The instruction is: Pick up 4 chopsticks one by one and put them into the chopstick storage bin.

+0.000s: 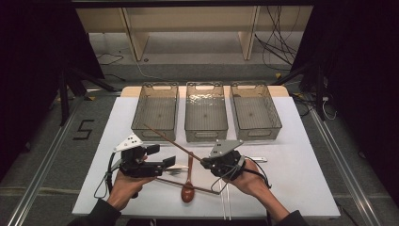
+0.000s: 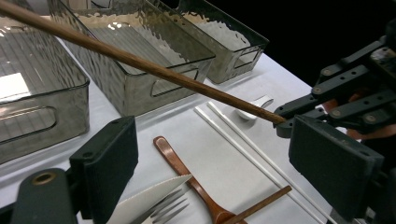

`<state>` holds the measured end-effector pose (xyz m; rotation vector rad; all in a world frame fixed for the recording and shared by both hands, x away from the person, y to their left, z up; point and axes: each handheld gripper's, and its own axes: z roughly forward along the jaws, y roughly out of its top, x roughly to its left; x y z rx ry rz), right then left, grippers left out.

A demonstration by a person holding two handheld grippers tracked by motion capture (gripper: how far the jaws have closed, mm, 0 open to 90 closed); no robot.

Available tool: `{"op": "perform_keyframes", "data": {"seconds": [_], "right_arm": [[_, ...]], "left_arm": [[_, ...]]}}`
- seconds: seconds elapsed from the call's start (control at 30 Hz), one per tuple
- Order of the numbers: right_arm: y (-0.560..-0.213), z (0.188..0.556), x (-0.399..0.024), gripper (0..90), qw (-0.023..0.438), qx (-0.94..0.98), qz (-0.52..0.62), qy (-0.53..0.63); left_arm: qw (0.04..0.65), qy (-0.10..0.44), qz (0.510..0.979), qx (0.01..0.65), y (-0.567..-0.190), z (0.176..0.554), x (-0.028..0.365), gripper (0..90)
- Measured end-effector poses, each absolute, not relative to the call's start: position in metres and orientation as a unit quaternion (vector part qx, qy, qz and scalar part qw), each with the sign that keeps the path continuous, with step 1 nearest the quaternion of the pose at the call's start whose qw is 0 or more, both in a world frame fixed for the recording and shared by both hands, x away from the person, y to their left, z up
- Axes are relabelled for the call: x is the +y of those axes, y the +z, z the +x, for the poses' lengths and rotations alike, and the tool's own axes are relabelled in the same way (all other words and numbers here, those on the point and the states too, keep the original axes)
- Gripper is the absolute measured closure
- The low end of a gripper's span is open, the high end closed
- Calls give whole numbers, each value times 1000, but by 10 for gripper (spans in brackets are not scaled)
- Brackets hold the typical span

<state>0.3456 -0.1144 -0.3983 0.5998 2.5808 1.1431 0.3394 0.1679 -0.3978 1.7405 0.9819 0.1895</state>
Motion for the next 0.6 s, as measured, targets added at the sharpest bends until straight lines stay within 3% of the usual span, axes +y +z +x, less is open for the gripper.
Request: {"op": "perform_keyframes", "data": {"seconds": [0.37,0.6], "right_arm": [[-401,343,-107,847,122,877,210,416],[-403,340,-103,847,119,874,206,423]], "left_arm": [[554,34,705,442,-401,353,160,194],[573,22,690,441,-399,355,154,347]]}}
